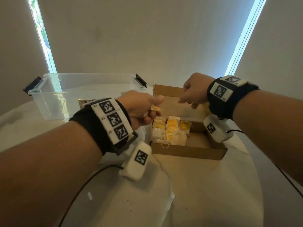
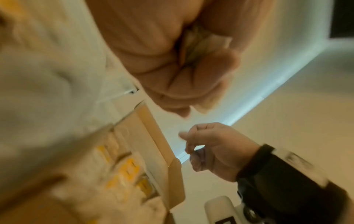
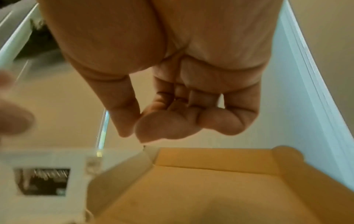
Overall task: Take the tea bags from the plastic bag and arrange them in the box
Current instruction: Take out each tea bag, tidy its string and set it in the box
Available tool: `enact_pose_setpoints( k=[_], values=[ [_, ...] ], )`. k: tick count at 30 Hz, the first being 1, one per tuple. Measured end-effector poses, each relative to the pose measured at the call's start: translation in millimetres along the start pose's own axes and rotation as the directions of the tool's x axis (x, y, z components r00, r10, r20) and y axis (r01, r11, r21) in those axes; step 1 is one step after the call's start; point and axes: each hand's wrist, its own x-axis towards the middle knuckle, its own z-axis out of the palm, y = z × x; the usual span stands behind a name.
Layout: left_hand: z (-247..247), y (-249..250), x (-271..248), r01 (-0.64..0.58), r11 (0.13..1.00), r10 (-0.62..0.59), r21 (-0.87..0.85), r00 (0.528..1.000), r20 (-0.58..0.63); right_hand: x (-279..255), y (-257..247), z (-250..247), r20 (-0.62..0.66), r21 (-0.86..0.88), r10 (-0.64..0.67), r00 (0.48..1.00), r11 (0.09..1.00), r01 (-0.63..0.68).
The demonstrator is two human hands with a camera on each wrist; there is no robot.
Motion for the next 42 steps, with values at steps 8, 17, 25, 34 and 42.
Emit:
enact_pose_setpoints(
  k=[8,17,25,34,42],
  values=[
    [24.9,-3.3,11.5,-0.043,0.939,-0.015,-0.342,0.987,-0.163,-34.8,-28.3,0.9,0.402,0.522,-0.134,0.906,0.846,-0.107],
    [18.7,-2.3,-2.7,-0.018,0.929,0.022,-0.369,1.000,0.006,-35.2,-16.0,-2.3,0.262,0.611,-0.217,0.941,0.792,0.012],
    [21.4,-4.8,-5.2,-0.059,0.882,0.051,-0.467,0.998,-0.031,-33.5,-9.8,-9.7,0.224,0.690,-0.203,0.953,0.724,-0.007],
    [16.8,-3.7,-13.4,0.143,0.816,-0.044,-0.560,0.982,0.186,-37.2,-21.1,-20.9,0.100,0.665,-0.269,0.958,0.734,0.137],
    [13.6,-7.8,-10.7,0.070,0.877,-0.015,-0.476,0.993,0.118,-36.3,-21.6,-44.1,0.037,0.659,-0.260,0.965,0.732,0.172]
  ],
)
